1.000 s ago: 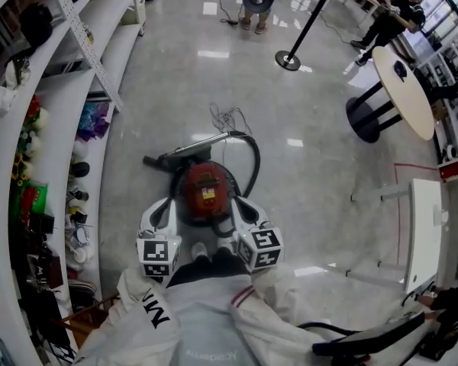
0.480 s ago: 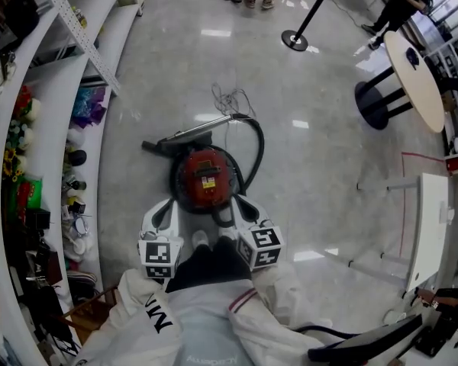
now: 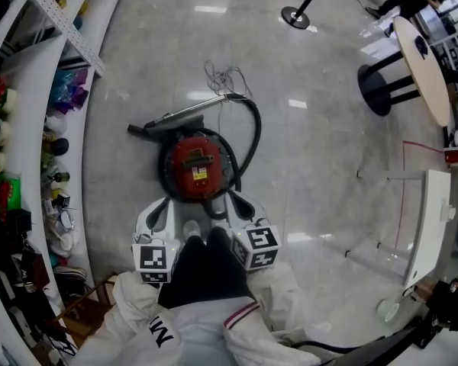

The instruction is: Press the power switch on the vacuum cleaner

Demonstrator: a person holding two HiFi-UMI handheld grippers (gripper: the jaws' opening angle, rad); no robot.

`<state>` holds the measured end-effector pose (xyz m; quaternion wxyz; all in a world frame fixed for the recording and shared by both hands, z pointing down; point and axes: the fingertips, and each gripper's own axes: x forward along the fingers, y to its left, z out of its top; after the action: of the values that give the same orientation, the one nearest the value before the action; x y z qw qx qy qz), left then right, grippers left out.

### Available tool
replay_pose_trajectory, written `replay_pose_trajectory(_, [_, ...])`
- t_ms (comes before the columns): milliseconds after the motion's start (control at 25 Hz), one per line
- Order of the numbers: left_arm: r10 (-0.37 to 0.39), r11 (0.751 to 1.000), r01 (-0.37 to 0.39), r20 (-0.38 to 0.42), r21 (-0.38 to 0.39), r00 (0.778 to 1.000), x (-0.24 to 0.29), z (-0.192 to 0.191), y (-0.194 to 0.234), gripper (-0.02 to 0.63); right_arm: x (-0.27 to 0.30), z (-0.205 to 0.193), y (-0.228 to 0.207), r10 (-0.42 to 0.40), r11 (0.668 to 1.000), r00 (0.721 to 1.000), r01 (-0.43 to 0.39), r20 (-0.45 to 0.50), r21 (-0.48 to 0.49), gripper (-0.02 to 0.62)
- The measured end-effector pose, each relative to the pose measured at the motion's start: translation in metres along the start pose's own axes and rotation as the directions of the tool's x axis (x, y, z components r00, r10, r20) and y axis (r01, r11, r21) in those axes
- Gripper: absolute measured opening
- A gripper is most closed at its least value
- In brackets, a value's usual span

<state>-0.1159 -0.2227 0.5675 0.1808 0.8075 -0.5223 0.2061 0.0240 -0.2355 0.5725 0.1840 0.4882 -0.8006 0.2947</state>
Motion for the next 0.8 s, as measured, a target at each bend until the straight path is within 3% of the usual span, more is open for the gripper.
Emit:
replay_pose_trajectory(360, [0.003,0.999,-0.004,-0.030,-0.034,1.000,0.028,-0.036,-0.005,0.000,0.030,-0.030,-0.011,0.018,1.000,0.998,-0.018,-0.056,-0.004,0.000])
replay_pose_trajectory(800, [0.085,0.994,-0.089,-0.071,-0.059,0.994,0.071,-0.081,0.022,0.000,0.074,-0.073,-0.045,0.010,1.000,0.991,-0.012,-0.134,-0.014,0.000])
